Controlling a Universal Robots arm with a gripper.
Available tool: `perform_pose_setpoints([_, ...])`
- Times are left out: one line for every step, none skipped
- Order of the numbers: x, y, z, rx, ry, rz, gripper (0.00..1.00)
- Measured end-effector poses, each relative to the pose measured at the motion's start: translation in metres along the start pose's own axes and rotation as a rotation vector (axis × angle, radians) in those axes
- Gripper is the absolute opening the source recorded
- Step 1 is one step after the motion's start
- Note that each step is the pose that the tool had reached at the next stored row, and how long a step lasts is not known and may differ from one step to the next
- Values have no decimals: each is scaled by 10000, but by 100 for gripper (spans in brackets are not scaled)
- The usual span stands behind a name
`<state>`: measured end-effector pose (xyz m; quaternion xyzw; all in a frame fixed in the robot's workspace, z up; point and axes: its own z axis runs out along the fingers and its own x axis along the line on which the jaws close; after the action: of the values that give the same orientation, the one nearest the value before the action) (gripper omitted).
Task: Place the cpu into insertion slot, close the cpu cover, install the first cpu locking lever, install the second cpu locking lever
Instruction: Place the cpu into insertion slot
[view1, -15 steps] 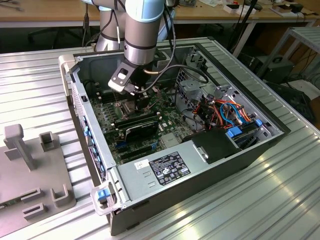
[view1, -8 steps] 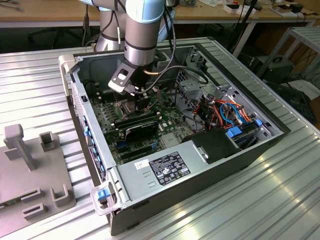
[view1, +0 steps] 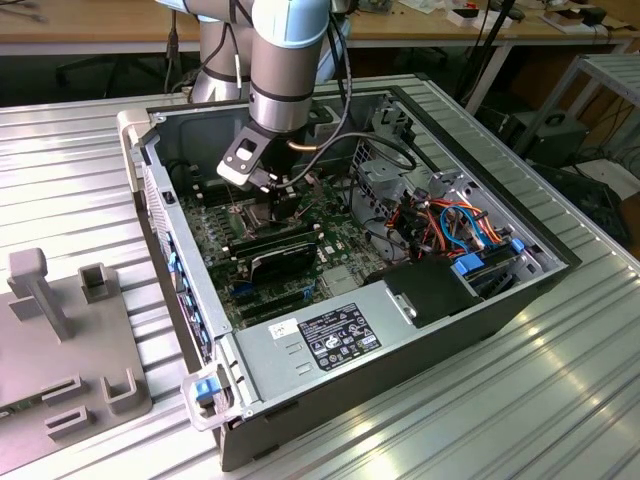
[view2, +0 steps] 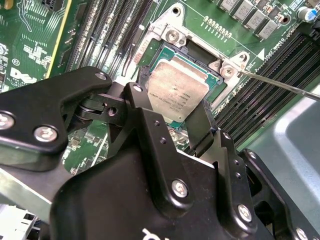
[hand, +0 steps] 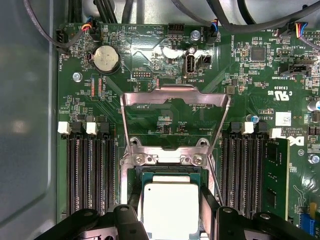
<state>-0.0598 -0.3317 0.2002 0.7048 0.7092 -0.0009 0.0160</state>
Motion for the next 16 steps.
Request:
perform_pose_setpoints([0,0,0,0,1,0,55])
perform_pose_setpoints([1,0,0,-1,1,-1,55])
perform_pose_setpoints([1,0,0,-1,1,0,55])
perform_pose_setpoints([1,0,1,-1,1,-1,55])
perform_pose_setpoints([4,0,1,-2,1,0,55])
perform_pose_setpoints([8,0,1,-2,2,2,55])
perform_pose_setpoints([11,1,0,-1,1,-2,55])
perform_pose_setpoints([15,1,0,-1,1,-7,55])
perform_pose_setpoints([16,1,0,0,1,-14,55])
perform_pose_setpoints([17,2,1,-1,1,-12,55])
perform_pose_setpoints([16,2,2,0,0,-11,55])
perform_pose_setpoints([16,2,3,-1,1,-12,55])
perform_pose_setpoints([16,4,5,-1,1,-13,55])
perform_pose_setpoints([16,5,7,-1,2,-12,55])
perform_pose_setpoints([17,6,10,-1,3,-12,55])
perform_pose_setpoints([17,7,14,0,3,-12,55])
